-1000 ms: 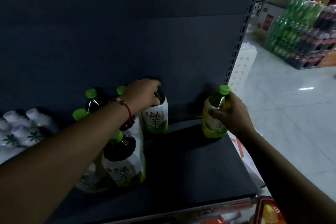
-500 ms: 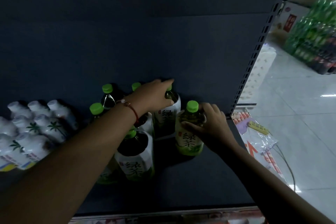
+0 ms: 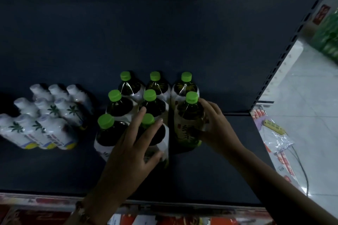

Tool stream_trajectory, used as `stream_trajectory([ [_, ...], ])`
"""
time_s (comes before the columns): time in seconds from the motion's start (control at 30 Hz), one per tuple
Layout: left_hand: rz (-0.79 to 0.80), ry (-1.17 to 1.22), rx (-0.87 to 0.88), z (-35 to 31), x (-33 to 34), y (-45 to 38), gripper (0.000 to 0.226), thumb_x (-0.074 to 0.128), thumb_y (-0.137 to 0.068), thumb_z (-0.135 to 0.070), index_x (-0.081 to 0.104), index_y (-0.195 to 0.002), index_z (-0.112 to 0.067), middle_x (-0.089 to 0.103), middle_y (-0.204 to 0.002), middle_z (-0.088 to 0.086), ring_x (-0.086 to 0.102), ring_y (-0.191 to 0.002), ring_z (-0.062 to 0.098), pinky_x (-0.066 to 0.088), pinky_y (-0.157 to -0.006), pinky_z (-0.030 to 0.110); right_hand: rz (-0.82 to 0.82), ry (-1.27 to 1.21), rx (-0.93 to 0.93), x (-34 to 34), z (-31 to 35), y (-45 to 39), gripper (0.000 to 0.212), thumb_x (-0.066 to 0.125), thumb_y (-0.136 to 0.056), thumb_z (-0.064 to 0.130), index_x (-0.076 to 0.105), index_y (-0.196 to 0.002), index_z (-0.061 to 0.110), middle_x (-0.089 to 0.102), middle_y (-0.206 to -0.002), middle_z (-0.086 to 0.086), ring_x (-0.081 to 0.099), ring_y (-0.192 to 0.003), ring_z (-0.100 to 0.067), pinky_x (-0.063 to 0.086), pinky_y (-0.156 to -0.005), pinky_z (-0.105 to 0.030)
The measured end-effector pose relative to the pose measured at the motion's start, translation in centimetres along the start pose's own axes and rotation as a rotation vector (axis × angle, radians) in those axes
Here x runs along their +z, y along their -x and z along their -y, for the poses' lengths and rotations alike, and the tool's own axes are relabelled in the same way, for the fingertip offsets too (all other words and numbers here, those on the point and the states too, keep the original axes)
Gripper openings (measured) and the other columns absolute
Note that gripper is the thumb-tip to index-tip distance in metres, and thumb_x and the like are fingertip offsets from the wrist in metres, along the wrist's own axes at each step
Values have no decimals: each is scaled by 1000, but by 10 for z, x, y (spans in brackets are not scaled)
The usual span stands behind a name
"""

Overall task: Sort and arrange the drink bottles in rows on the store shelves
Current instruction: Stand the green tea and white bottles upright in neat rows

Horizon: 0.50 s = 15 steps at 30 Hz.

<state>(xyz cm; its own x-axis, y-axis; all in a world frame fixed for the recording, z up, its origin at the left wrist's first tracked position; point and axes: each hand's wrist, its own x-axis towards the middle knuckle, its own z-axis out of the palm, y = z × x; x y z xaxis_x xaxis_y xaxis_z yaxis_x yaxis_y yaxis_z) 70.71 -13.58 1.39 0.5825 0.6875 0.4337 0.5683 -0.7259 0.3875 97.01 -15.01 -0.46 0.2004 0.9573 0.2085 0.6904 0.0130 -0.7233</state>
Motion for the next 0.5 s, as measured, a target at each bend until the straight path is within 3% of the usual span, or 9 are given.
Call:
stream_trajectory([
  [0.13,-37,-11,12,9,7,4,72,72,-84,-39,42,-147,-26,23,-162,9,30,-147,22,45,-104,33,-11,-15,-1,14,1,-4,97,85,-70,20,29,-148,36,36,-145,9,48,-124,-14,55,-91,-34],
  [0.27,-71,-66,-7,16,12,6,69,66,-86,-50,39,-147,-32,44,-141,9,45,-131,23,47,-101,35,-47,-69,21,20,5,-9,94,85,-68,17,34,-146,33,38,-144,7,46,-126,-13,53,-93,-35],
  [0.4,-80,-56,-33,14,17,7,66,64,-84,-47,46,-143,-28,47,-133,10,49,-125,24,51,-96,37,-75,-72,9,22,10,-6,91,82,-71,17,34,-147,31,39,-144,7,45,-122,-7,52,-92,-30],
  [0.5,-103,-52,-45,10,19,9,62,61,-83,-46,51,-140,-24,47,-133,10,47,-127,24,45,-100,32,-60,-49,-11,22,5,-6,94,83,-72,18,30,-149,32,37,-147,7,46,-125,-10,51,-93,-29],
])
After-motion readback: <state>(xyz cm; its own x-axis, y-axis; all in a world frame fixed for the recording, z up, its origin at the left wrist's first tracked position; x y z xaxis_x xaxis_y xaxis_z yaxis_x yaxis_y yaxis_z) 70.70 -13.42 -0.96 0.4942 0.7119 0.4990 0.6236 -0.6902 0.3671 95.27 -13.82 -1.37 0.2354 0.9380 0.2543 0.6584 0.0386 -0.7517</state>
